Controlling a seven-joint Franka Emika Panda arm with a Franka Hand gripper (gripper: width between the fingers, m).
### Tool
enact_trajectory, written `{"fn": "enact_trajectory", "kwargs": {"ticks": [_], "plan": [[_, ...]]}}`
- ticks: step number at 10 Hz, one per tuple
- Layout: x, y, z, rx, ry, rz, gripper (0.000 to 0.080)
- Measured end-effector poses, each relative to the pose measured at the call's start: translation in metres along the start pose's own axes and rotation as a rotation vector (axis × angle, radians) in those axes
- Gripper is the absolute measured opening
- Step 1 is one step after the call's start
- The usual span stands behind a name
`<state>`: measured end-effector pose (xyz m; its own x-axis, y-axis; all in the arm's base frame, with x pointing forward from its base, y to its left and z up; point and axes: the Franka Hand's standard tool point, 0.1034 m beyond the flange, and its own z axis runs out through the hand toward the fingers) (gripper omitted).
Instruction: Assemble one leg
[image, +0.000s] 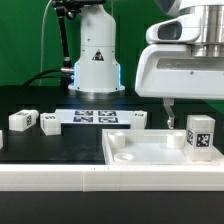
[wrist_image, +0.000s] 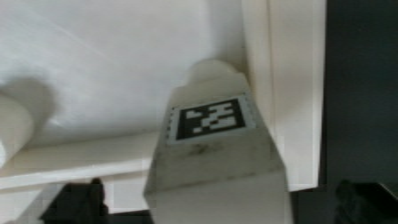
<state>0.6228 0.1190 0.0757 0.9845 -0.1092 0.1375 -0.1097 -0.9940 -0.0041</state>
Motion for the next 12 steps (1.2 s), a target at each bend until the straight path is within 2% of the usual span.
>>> {"fn": "enact_trajectory", "kwargs": {"ticks": [2, 3, 4, 5, 7, 10, 12], "plan": [[0.0001, 0.0003, 0.0001, 0.0, 0.0, 0.003, 0.0622], [0.0001, 0.0003, 0.0001, 0.0, 0.0, 0.003, 0.0439], [0.0001, 0.0003, 0.0001, 0.0, 0.0, 0.013, 0.0439], [0.0, 0.0004, 0.0002, 0.0, 0.0, 0.029, 0.0289], [0.0003, 0.001, 0.0, 0.001, 0.0, 0.13, 0.029], [-0.0001, 0.003, 0.0001, 0.016, 0.02, 0.405, 0.029], [-0.0013, 0.0027, -0.0002, 0.01, 0.019, 0.654, 0.029]]}}
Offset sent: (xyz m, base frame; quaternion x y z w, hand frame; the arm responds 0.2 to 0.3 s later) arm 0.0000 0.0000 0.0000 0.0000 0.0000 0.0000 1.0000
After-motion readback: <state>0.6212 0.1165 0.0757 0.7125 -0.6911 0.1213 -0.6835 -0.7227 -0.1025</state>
